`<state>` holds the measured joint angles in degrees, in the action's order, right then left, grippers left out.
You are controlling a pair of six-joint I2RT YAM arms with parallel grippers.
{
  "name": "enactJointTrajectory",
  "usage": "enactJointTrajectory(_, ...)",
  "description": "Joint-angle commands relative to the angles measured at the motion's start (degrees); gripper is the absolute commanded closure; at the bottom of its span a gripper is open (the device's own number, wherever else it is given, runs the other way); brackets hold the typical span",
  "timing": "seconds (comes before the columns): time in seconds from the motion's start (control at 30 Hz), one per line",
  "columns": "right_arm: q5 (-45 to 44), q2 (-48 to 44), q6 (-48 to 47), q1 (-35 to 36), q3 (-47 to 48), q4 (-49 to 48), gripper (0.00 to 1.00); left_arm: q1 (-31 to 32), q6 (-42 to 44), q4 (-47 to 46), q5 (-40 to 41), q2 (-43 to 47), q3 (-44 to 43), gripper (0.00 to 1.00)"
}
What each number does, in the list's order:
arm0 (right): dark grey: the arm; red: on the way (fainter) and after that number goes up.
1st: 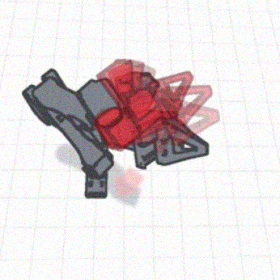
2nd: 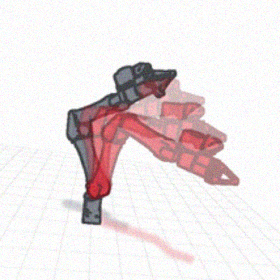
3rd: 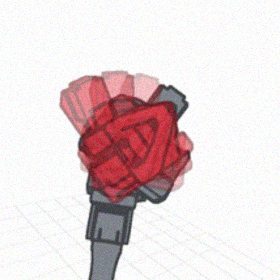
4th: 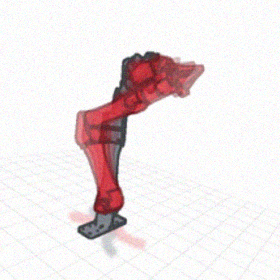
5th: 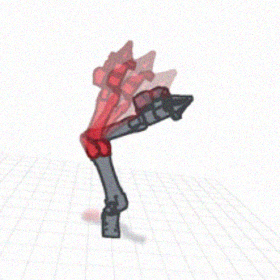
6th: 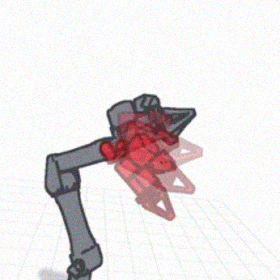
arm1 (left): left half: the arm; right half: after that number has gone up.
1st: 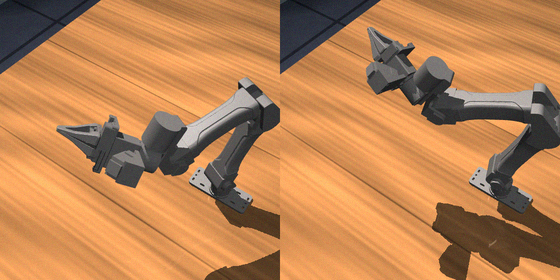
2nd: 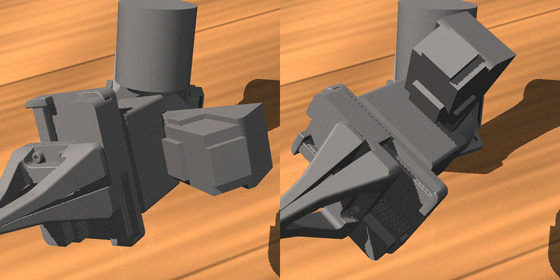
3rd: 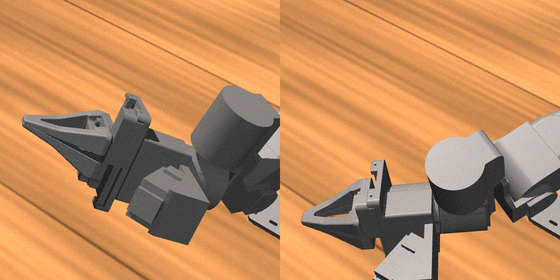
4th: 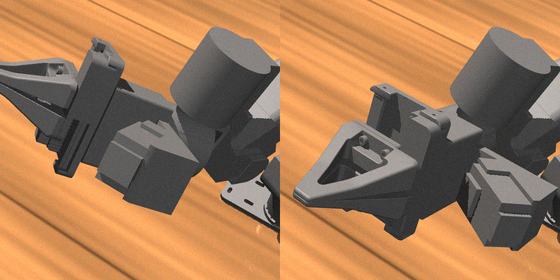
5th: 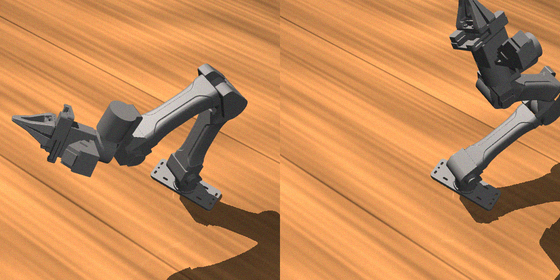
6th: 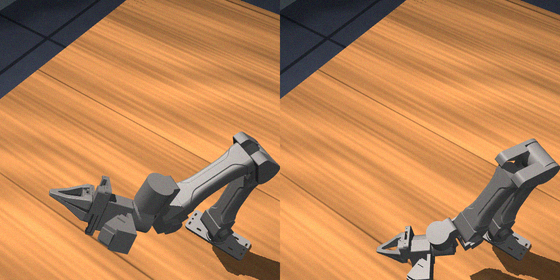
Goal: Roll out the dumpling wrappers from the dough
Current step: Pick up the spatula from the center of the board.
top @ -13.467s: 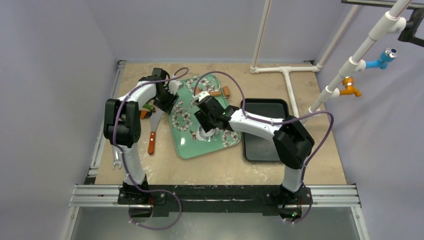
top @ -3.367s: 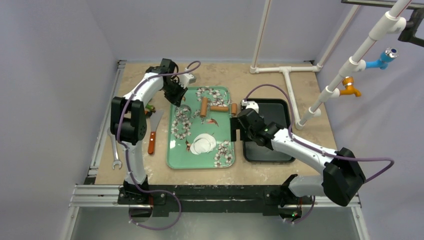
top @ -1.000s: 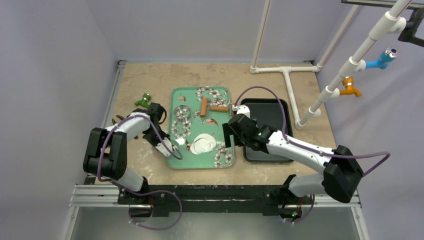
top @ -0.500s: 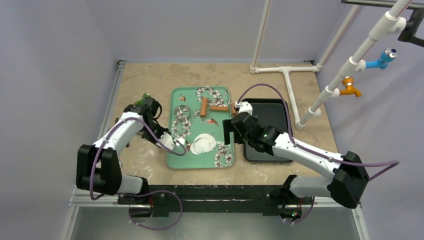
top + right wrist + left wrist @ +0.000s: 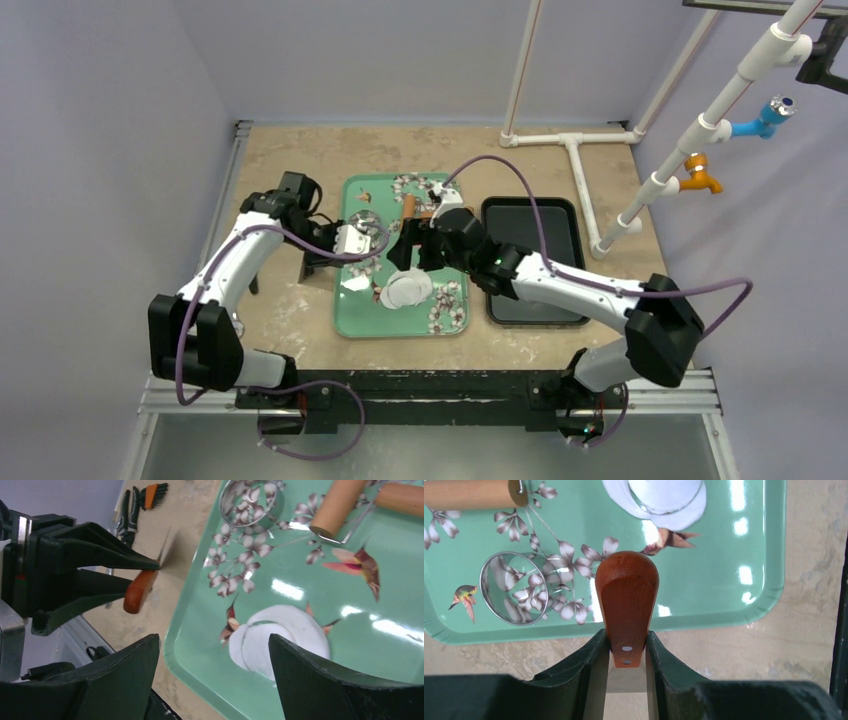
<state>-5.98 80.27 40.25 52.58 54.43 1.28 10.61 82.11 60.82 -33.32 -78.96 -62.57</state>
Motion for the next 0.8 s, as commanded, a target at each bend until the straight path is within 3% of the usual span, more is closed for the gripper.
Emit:
enactJointTrajectory(0.0, 5.7, 4.1, 5.1, 0.3, 4.9, -9.4, 0.23, 1.9, -10.8, -6.5, -4.7, -0.2, -0.2, 1.00)
enactJointTrajectory(0.23, 12.1, 11.0, 7.7, 0.5, 6.5, -15.5, 0.35, 3.8, -14.1, -10.0, -3.3, -0.8, 1.4, 1.00)
enactJointTrajectory(0.77, 13.4, 21.1, 12.7, 0.5, 10.9, -21.3, 0.59, 6.4, -15.0, -11.8, -3.8, 0.2, 3.2, 1.00)
